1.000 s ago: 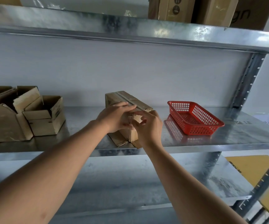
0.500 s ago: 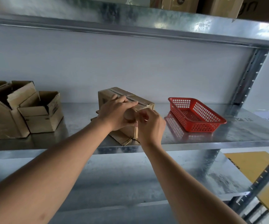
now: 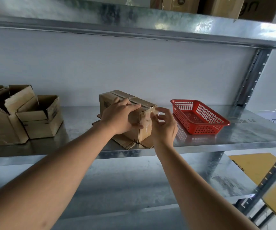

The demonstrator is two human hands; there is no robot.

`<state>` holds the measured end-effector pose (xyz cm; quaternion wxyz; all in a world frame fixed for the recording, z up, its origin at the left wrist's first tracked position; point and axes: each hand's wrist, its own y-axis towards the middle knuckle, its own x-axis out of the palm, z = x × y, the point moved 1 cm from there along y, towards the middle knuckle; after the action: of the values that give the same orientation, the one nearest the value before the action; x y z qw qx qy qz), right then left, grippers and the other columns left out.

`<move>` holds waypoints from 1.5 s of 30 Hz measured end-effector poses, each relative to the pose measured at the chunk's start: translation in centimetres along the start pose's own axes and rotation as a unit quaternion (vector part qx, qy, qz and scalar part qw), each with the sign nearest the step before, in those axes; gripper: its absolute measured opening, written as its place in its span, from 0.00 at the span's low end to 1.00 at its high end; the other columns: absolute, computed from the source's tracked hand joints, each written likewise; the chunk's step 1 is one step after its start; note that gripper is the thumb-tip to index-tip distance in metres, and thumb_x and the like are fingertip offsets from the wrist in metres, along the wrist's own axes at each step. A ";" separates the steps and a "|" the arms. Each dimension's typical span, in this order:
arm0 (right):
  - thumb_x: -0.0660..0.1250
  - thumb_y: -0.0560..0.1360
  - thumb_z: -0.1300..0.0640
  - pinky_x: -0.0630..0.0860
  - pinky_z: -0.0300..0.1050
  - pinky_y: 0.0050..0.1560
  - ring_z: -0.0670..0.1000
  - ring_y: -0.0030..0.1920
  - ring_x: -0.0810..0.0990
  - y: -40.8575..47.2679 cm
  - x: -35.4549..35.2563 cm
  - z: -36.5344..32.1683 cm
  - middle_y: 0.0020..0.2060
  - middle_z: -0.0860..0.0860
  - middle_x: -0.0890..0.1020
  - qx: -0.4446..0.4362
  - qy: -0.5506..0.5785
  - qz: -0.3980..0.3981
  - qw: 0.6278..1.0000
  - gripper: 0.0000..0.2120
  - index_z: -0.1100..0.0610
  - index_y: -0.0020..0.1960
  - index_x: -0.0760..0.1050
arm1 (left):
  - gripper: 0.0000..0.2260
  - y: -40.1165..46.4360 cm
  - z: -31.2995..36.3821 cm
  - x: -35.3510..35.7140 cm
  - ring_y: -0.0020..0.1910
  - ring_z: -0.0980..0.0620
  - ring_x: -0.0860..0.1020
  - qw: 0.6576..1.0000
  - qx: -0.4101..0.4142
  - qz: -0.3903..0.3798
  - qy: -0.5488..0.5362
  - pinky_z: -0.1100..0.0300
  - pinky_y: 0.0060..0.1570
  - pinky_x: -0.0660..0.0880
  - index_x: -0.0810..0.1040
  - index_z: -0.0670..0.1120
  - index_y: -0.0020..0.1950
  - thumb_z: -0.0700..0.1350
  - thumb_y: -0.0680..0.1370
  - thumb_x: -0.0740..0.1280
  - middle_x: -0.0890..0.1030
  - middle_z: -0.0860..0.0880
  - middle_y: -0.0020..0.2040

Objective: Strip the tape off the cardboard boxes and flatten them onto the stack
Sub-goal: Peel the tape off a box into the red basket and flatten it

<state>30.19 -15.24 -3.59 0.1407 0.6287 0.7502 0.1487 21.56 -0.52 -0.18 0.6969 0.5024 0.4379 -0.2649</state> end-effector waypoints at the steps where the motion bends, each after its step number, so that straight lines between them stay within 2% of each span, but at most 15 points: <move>1: 0.72 0.79 0.59 0.79 0.45 0.39 0.45 0.33 0.84 0.3 -0.1 -0.1 0.37 0.42 0.84 0.004 0.009 0.011 1.000 0.10 0.43 0.49 0.81 | 0.43 0.0 0.1 0.0 0.70 0.48 0.66 1.000 -0.002 -0.003 -0.002 0.42 0.61 0.77 0.69 0.61 0.78 0.77 0.67 0.70 0.74 0.54 0.68; 4: 0.67 0.80 0.64 0.86 0.53 0.43 0.46 0.34 0.87 0.9 0.0 0.0 0.40 0.44 0.86 0.047 0.050 -0.009 0.998 0.13 0.47 0.48 0.84 | 0.45 0.1 0.3 -0.3 0.71 0.47 0.65 1.000 -0.013 -0.013 -0.009 0.41 0.63 0.76 0.69 0.61 0.78 0.81 0.65 0.65 0.73 0.54 0.68; 7: 0.68 0.80 0.60 0.85 0.51 0.46 0.45 0.38 0.86 0.6 0.3 0.0 0.38 0.42 0.86 0.068 0.041 -0.049 0.996 0.13 0.43 0.45 0.85 | 0.46 0.0 0.5 -0.6 0.71 0.47 0.65 1.000 -0.019 -0.017 -0.014 0.41 0.64 0.75 0.70 0.61 0.77 0.82 0.64 0.61 0.73 0.53 0.68; 10: 0.70 0.80 0.58 0.77 0.41 0.42 0.41 0.39 0.82 0.4 0.0 0.3 0.37 0.40 0.84 0.082 0.056 -0.080 0.992 0.09 0.47 0.50 0.87 | 0.43 0.0 0.7 -0.6 0.71 0.47 0.65 1.000 -0.020 -0.012 -0.015 0.42 0.63 0.76 0.71 0.61 0.77 0.80 0.67 0.64 0.74 0.53 0.68; 13: 0.73 0.78 0.63 0.82 0.45 0.44 0.51 0.40 0.85 0.6 -0.6 0.6 0.41 0.49 0.84 0.119 0.110 -0.104 0.981 0.08 0.52 0.52 0.84 | 0.44 0.0 0.7 -0.6 0.71 0.47 0.66 1.000 -0.016 -0.010 -0.014 0.43 0.63 0.76 0.71 0.60 0.77 0.80 0.65 0.66 0.74 0.53 0.68; 16: 0.77 0.73 0.67 0.85 0.47 0.45 0.55 0.40 0.86 0.5 -0.9 0.5 0.43 0.60 0.85 0.142 0.191 -0.102 0.966 0.09 0.59 0.48 0.79 | 0.47 0.0 0.6 -0.6 0.71 0.48 0.66 1.000 -0.012 -0.017 -0.007 0.44 0.64 0.76 0.69 0.61 0.78 0.79 0.63 0.70 0.73 0.54 0.69; 21: 0.79 0.72 0.66 0.85 0.43 0.41 0.52 0.40 0.85 0.3 -0.7 0.3 0.37 0.57 0.85 0.196 0.242 -0.097 0.945 0.09 0.61 0.42 0.79 | 0.48 -0.1 0.8 -0.6 0.71 0.47 0.65 1.000 -0.009 -0.020 0.000 0.44 0.65 0.75 0.67 0.60 0.79 0.78 0.63 0.71 0.72 0.53 0.69; 26: 0.81 0.70 0.63 0.82 0.39 0.38 0.47 0.34 0.81 -0.4 -0.8 0.6 0.33 0.53 0.84 0.210 0.205 -0.123 0.948 0.09 0.63 0.44 0.82 | 0.39 0.1 0.5 -0.1 0.70 0.47 0.65 1.000 -0.007 -0.013 0.015 0.44 0.61 0.78 0.67 0.60 0.79 0.73 0.71 0.68 0.73 0.52 0.68; 29: 0.81 0.70 0.61 0.84 0.44 0.42 0.47 0.34 0.82 -0.5 -1.1 0.7 0.34 0.53 0.85 0.219 0.183 -0.147 0.947 0.08 0.62 0.43 0.83 | 0.36 0.2 0.4 0.1 0.70 0.47 0.66 1.000 -0.003 -0.008 0.028 0.44 0.59 0.79 0.67 0.60 0.79 0.70 0.74 0.68 0.73 0.52 0.69; 31: 0.82 0.69 0.61 0.86 0.45 0.43 0.49 0.36 0.85 -0.4 -1.4 0.8 0.36 0.54 0.87 0.213 0.142 -0.153 0.955 0.07 0.60 0.42 0.85 | 0.35 0.3 0.5 0.0 0.70 0.47 0.66 0.999 -0.002 -0.006 0.034 0.44 0.60 0.79 0.67 0.60 0.79 0.71 0.75 0.67 0.73 0.52 0.69; 34: 0.81 0.70 0.64 0.84 0.40 0.40 0.51 0.37 0.88 -0.6 -1.7 0.9 0.35 0.52 0.87 0.172 0.063 -0.158 0.970 0.06 0.56 0.40 0.85 | 0.36 0.3 0.9 -0.1 0.71 0.46 0.66 0.999 -0.006 -0.005 0.037 0.42 0.60 0.78 0.68 0.60 0.79 0.74 0.74 0.65 0.73 0.51 0.70; 37: 0.79 0.71 0.65 0.84 0.39 0.41 0.50 0.39 0.88 -1.1 -1.6 1.1 0.36 0.51 0.88 0.150 0.033 -0.177 0.972 0.07 0.55 0.40 0.86 | 0.36 0.3 1.1 -0.1 0.72 0.45 0.66 0.999 -0.006 -0.009 0.037 0.42 0.62 0.78 0.67 0.59 0.79 0.73 0.75 0.65 0.72 0.50 0.71; 41: 0.71 0.77 0.70 0.84 0.40 0.45 0.52 0.45 0.88 -1.0 -1.8 0.9 0.41 0.53 0.88 0.203 0.117 -0.176 0.956 0.08 0.60 0.45 0.86 | 0.35 0.1 1.1 -0.2 0.72 0.46 0.65 0.999 0.001 -0.010 0.036 0.44 0.63 0.77 0.67 0.58 0.80 0.72 0.76 0.64 0.72 0.50 0.71; 43: 0.69 0.80 0.66 0.84 0.39 0.43 0.51 0.46 0.87 -0.5 -1.8 0.8 0.45 0.49 0.86 0.192 0.099 -0.175 0.961 0.08 0.58 0.52 0.86 | 0.34 0.1 1.2 0.0 0.71 0.46 0.66 1.000 0.002 -0.001 0.030 0.45 0.62 0.77 0.68 0.57 0.79 0.71 0.76 0.64 0.72 0.50 0.70; 45: 0.69 0.82 0.61 0.82 0.39 0.37 0.50 0.41 0.85 0.1 -2.0 0.8 0.46 0.47 0.85 0.160 0.056 -0.171 0.971 0.09 0.54 0.59 0.85 | 0.34 0.3 1.3 0.2 0.72 0.45 0.67 1.000 0.002 0.001 0.019 0.45 0.62 0.77 0.69 0.56 0.79 0.71 0.76 0.64 0.73 0.50 0.70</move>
<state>30.92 -17.12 -4.22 0.0192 0.4961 0.8673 0.0351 22.30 -1.62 -0.07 0.6877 0.5092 0.4500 -0.2555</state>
